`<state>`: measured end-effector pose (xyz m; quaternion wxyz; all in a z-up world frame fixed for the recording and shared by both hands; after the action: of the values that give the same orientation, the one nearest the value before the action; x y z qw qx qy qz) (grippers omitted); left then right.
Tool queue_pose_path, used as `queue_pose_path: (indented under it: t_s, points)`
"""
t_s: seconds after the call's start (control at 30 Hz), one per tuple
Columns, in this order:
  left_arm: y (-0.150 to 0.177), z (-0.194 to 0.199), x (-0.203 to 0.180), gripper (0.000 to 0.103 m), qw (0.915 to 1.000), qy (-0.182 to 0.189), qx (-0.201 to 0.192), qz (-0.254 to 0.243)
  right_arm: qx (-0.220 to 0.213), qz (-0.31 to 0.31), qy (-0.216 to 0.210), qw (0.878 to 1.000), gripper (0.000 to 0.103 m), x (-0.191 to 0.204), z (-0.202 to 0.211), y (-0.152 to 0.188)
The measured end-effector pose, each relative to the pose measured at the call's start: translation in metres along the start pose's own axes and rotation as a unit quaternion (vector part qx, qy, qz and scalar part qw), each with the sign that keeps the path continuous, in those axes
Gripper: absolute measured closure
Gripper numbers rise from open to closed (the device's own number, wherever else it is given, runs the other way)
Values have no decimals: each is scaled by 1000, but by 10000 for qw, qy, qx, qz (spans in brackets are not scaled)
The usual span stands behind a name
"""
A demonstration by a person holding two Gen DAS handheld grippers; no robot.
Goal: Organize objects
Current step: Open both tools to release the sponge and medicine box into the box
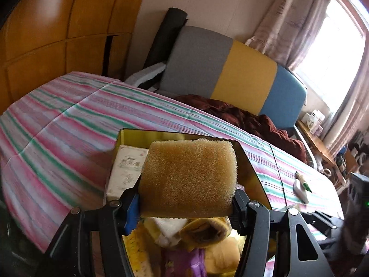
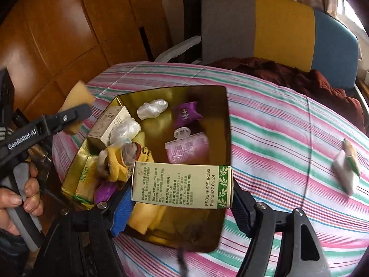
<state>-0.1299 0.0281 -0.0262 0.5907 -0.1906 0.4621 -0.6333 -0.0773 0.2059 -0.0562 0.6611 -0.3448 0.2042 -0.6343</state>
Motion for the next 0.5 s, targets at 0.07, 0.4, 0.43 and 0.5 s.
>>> queue_pose_path:
  t_s: [0.07,0.4,0.43,0.5]
  points:
    - [-2,-10,-3,40,10000,15,80,-17,113,92,7,9999,27,8,-11,3]
    - [7,-50,-15,29,9987,-95,433,-240,379,81,141,9991,26,6,-25,16]
    - [8,-52,-15,26,9986,-115,453,-244,389,62,152,9991,26,5,-25,17]
    - [9,-54,-14,25,9985,-171,459,-256,385,35,177,9991,26,4,-25,17]
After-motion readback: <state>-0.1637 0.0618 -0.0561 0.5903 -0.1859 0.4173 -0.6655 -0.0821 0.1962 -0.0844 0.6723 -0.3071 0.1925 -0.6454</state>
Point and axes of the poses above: each gripper's, at about its wrist camera, not at the fingertips, and z roughly against the way its jaws point, x to its left, y to its underside, the point moved 6 cm from there along -z, roughly the way its jaws point, and after that the axes turned 10 degrees about -x, right-handed, at the moved point
